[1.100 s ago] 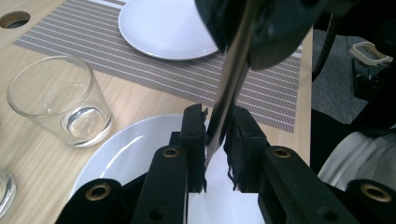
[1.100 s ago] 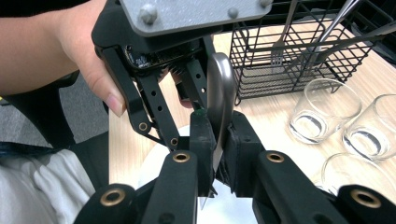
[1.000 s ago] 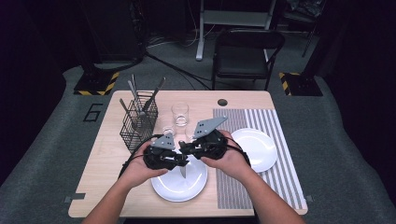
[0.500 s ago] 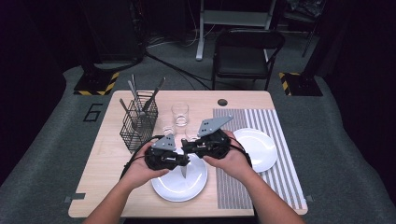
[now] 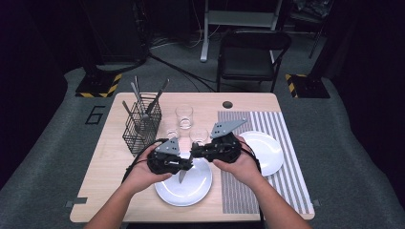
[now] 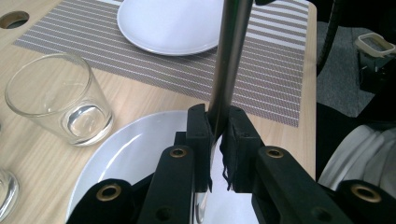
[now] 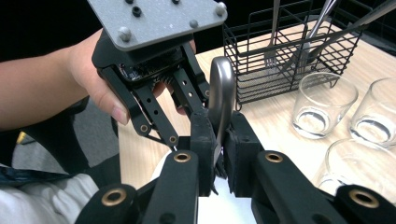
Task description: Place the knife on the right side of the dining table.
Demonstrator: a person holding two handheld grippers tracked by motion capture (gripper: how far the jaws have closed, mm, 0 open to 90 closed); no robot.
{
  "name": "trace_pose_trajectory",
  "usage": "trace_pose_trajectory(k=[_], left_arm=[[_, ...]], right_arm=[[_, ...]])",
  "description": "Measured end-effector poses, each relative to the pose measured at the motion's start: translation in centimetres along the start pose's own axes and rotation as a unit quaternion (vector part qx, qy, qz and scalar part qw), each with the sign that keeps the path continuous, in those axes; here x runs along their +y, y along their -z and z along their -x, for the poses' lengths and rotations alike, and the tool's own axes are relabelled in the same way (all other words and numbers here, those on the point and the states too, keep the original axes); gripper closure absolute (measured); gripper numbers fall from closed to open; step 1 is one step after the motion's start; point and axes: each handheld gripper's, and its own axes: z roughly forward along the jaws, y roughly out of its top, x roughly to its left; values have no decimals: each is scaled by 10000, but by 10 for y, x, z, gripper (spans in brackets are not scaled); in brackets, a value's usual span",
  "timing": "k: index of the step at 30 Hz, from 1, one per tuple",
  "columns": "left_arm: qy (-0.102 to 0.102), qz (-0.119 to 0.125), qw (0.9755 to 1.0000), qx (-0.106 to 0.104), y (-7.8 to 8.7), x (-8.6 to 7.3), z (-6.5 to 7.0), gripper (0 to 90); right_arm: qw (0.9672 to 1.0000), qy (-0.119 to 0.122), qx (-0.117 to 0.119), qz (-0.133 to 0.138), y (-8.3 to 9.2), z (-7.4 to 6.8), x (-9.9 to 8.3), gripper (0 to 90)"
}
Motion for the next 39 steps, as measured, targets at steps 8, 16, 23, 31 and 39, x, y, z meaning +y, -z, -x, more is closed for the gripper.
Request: trace_pose_trajectory(k=[8,16,23,31,39], left_arm=[[-113,-128,9999,-2,-1,0,0,817],[-213,-235,9995,14,-1,1,1,820],[-227,-250,9994,10,-1,1,1,820],[-224,-246,9994,29,-1,0,2,820],[-181,-257,9995,34,-1,0,1,821]], right_arm=[[10000,-65,42,14,4,5,-10,818],[9998,-181,27,121,8,9,-13,779],[9996,-211,-24,192,12,8,-7,770],[9995,-174,-63,255,14,9,-3,757],[9995,-168,-78,238,15,7,0,758]])
